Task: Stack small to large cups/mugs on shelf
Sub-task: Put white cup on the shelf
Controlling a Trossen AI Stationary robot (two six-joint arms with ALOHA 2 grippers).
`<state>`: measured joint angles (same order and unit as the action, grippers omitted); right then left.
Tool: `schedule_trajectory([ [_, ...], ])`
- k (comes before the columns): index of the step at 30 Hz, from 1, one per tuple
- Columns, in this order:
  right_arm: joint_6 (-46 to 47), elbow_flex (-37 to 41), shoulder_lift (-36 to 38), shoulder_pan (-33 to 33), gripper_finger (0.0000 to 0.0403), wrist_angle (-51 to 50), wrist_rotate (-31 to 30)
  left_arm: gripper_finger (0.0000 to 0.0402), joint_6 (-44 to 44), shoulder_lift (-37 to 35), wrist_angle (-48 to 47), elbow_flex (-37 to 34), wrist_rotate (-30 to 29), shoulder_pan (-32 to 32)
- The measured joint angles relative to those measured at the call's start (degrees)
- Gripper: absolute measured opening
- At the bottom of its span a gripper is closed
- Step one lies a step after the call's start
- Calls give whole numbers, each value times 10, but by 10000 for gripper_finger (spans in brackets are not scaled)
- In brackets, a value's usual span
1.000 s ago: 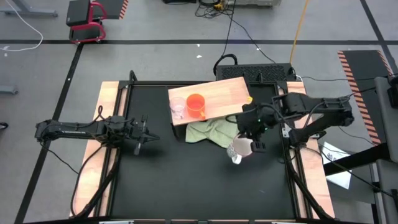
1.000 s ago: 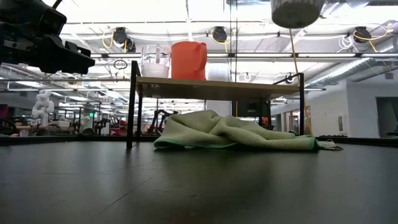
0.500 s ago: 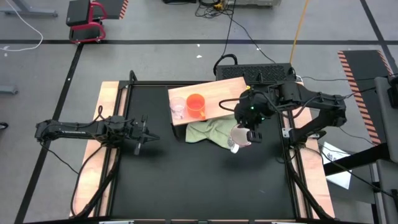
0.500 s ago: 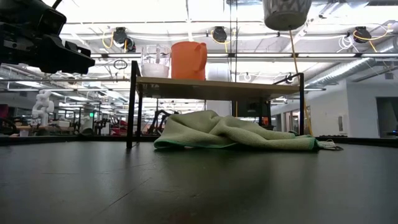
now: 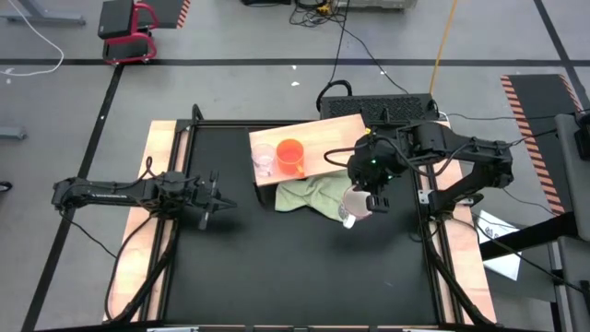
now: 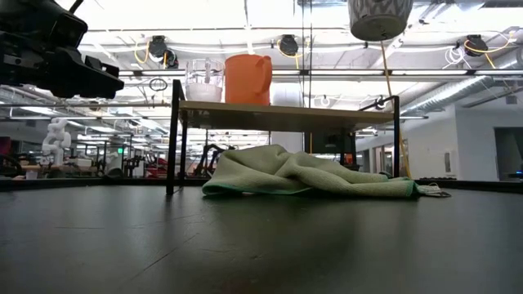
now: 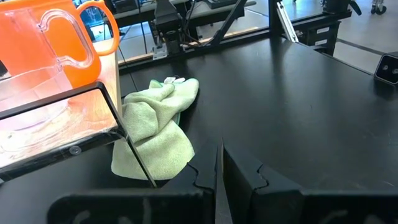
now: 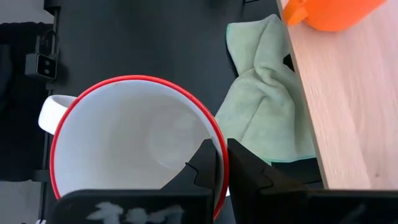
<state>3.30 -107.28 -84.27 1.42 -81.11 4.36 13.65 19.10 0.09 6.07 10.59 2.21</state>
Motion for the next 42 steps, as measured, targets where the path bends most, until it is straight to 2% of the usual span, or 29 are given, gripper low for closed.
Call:
schedule_trajectory([
  [10,-11,0,0,-57,9,12,-18,26,0,0,0,0,0,0],
  [30,-91,-6,-19,-240,9,51,-11,26,23,0,-4,0,0,0],
  [36,-115,-65,-81,-285,10,36,17,26,22,0,-7,0,0,0],
  [42,-141,-187,-169,-323,10,-49,20,26,18,0,-13,0,0,0],
])
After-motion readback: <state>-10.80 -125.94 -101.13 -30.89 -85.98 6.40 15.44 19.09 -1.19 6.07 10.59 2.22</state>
